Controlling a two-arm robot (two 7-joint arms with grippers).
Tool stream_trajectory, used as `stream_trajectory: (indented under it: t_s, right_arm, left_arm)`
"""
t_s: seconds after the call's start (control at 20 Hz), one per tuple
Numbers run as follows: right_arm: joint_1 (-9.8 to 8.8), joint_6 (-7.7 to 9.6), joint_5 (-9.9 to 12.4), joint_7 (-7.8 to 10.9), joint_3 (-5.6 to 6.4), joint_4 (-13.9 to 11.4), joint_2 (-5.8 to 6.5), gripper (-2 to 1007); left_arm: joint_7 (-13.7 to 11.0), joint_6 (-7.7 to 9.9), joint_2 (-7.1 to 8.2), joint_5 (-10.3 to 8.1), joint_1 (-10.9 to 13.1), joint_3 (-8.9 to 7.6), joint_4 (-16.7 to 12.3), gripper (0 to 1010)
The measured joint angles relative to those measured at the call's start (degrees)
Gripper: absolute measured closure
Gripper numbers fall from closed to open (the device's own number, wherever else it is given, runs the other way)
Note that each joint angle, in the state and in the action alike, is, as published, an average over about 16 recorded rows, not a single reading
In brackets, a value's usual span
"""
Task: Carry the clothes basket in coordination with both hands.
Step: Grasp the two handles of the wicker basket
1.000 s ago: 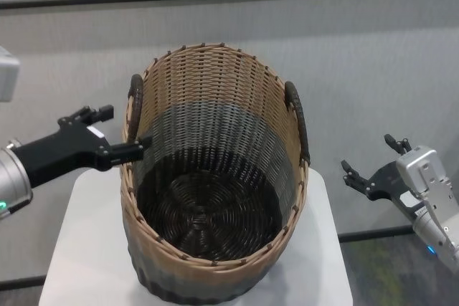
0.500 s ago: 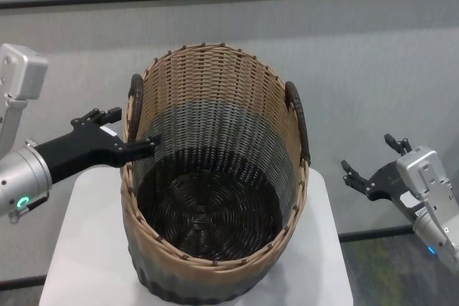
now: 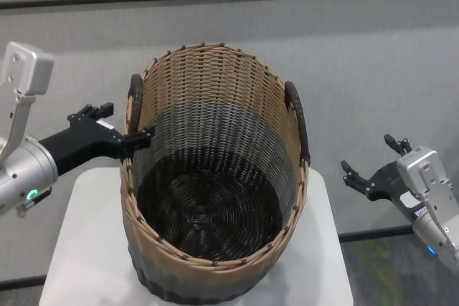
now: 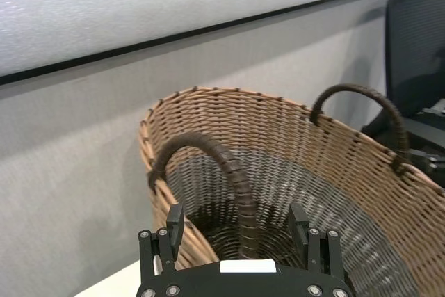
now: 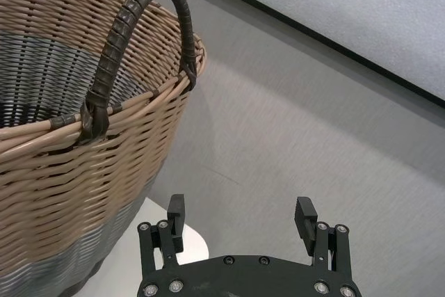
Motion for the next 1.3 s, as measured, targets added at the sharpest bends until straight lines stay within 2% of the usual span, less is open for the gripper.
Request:
stream_trajectory:
  t_s: [0.3,0.8,1.3]
  right_arm:
    - [-0.03,0.40,-0.6,0.36,0.53,0.5,-0.60,2]
    - [-0.11,1.01,-1.8,0.86,1.38,1.2,-1.61,2]
    - [-0.37,0.87,-3.0,1.16,2.32,1.5,-2.50,2]
  left_arm:
    - [0.5,0.17,-2.12,1.55,-1.6,0.10,2.5,10]
    - [-0.2,0.91,-5.27,3.67,-4.6,1.01,7.6,11]
    - [-0.7,0.65,-7.27,5.72,-6.2,1.17,10.6,11]
